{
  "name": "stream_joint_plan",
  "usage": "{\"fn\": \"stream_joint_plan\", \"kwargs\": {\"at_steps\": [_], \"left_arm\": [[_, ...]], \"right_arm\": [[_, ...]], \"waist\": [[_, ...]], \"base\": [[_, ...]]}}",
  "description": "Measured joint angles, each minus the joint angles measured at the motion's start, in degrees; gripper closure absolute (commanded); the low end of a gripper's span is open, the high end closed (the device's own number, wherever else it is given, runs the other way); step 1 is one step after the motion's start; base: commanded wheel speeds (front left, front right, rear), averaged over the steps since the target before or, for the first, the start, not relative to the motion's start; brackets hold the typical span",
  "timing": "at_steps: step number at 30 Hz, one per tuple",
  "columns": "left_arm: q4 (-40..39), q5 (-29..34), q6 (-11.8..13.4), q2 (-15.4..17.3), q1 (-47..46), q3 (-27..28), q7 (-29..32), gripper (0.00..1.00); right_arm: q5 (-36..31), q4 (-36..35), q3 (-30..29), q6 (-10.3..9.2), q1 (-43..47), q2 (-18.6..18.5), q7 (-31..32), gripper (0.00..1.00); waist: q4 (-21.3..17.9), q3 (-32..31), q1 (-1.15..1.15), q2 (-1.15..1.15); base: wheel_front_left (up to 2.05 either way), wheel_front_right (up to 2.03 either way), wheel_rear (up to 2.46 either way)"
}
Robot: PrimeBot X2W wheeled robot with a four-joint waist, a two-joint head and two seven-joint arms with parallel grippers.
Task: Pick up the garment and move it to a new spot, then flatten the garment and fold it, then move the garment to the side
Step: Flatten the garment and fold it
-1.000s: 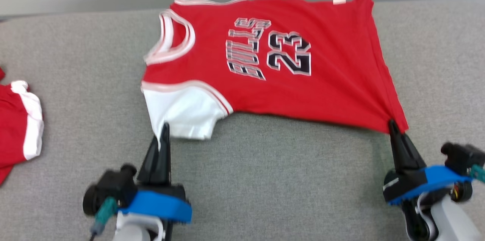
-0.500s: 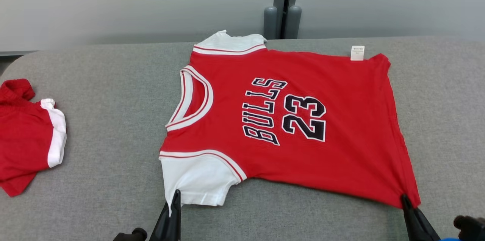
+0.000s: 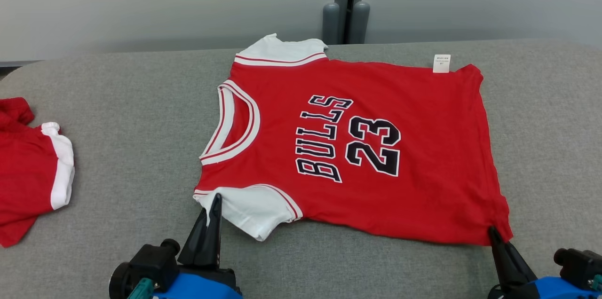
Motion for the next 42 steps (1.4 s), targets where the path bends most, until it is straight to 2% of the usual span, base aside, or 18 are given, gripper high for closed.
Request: {"fn": "stream_joint_plan", "kwargs": {"at_steps": [21, 36, 37, 38, 39, 40, 42], "left_arm": [[12.2, 2.1, -4.7, 3.4, -21.8, 0.1, 0.4, 1.00], [28.1, 2.5, -7.4, 3.5, -38.1, -1.8, -0.9, 1.00], [29.1, 2.5, -7.5, 3.4, -38.6, -2.1, -1.0, 1.00], [29.9, 2.5, -7.6, 3.2, -39.1, -2.3, -1.4, 1.00], [30.8, 2.5, -7.6, 3.1, -39.6, -2.4, -1.5, 0.60], [31.6, 2.5, -7.6, 3.1, -40.1, -2.4, -1.9, 0.00], [32.9, 2.8, -7.4, 2.8, -40.9, -2.4, -2.4, 0.00]], "right_arm": [[2.5, -0.4, 0.4, 0.00, -12.0, 0.8, 5.4, 1.00], [2.9, 3.2, 1.6, 0.00, -22.0, -0.6, 6.3, 1.00], [2.9, 3.4, 1.8, 0.01, -22.3, -0.7, 6.2, 0.65], [2.9, 3.6, 1.9, 0.00, -22.5, -0.7, 5.9, 0.23], [2.9, 3.8, 2.0, 0.00, -22.7, -0.7, 5.7, 0.00], [2.9, 4.0, 2.0, 0.01, -22.8, -0.8, 5.4, 0.00], [2.9, 4.3, 2.1, 0.00, -23.0, -1.1, 4.7, 0.00]], "waist": [[-4.4, 7.5, 0.01, 0.00], [-5.8, 13.1, 0.01, 0.00], [-5.7, 13.3, 0.01, 0.00], [-5.7, 13.3, 0.01, 0.00], [-5.7, 13.4, 0.01, 0.00], [-5.7, 13.4, 0.01, 0.00], [-5.6, 13.3, 0.01, 0.00]], "base": [[0.00, 0.00, 0.00], [0.00, 0.00, 0.00], [0.00, 0.00, 0.00], [0.00, 0.00, 0.00], [0.00, 0.00, 0.00], [0.00, 0.00, 0.00], [0.00, 0.00, 0.00]]}}
